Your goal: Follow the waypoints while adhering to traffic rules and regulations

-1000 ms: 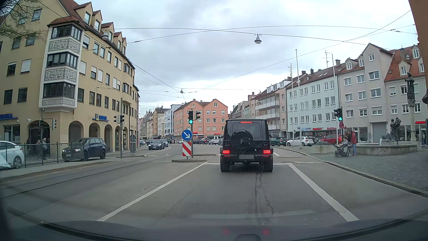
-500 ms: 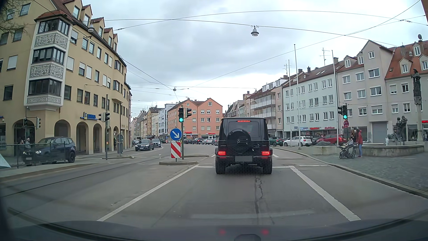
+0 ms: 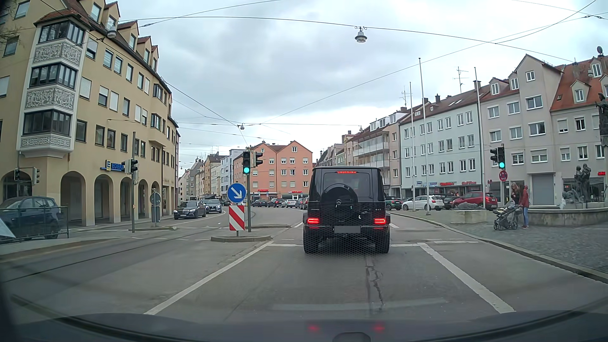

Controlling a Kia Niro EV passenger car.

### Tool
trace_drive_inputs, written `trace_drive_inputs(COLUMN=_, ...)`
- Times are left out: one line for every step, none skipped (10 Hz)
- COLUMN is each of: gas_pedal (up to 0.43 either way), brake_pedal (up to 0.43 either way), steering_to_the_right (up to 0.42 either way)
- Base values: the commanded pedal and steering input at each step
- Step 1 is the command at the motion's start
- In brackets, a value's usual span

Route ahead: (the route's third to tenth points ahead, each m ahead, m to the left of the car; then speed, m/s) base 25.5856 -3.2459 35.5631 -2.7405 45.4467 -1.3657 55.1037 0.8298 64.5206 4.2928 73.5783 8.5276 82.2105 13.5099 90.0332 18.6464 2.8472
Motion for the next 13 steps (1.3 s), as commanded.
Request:
trace_drive_inputs(gas_pedal=0.0, brake_pedal=0.104, steering_to_the_right=0.02)
trace_drive_inputs(gas_pedal=0.0, brake_pedal=0.134, steering_to_the_right=0.02)
trace_drive_inputs(gas_pedal=0.0, brake_pedal=0.165, steering_to_the_right=0.02)
trace_drive_inputs(gas_pedal=0.0, brake_pedal=0.177, steering_to_the_right=0.02)
trace_drive_inputs(gas_pedal=0.0, brake_pedal=0.183, steering_to_the_right=0.02)
trace_drive_inputs(gas_pedal=0.0, brake_pedal=0.183, steering_to_the_right=0.02)
trace_drive_inputs(gas_pedal=0.0, brake_pedal=0.189, steering_to_the_right=0.02)
trace_drive_inputs(gas_pedal=0.0, brake_pedal=0.189, steering_to_the_right=0.02)
trace_drive_inputs(gas_pedal=0.0, brake_pedal=0.189, steering_to_the_right=0.02)
trace_drive_inputs(gas_pedal=0.0, brake_pedal=0.189, steering_to_the_right=0.02)
trace_drive_inputs(gas_pedal=0.0, brake_pedal=0.195, steering_to_the_right=0.02)
trace_drive_inputs(gas_pedal=0.0, brake_pedal=0.195, steering_to_the_right=0.02)
trace_drive_inputs(gas_pedal=0.0, brake_pedal=0.201, steering_to_the_right=0.02)
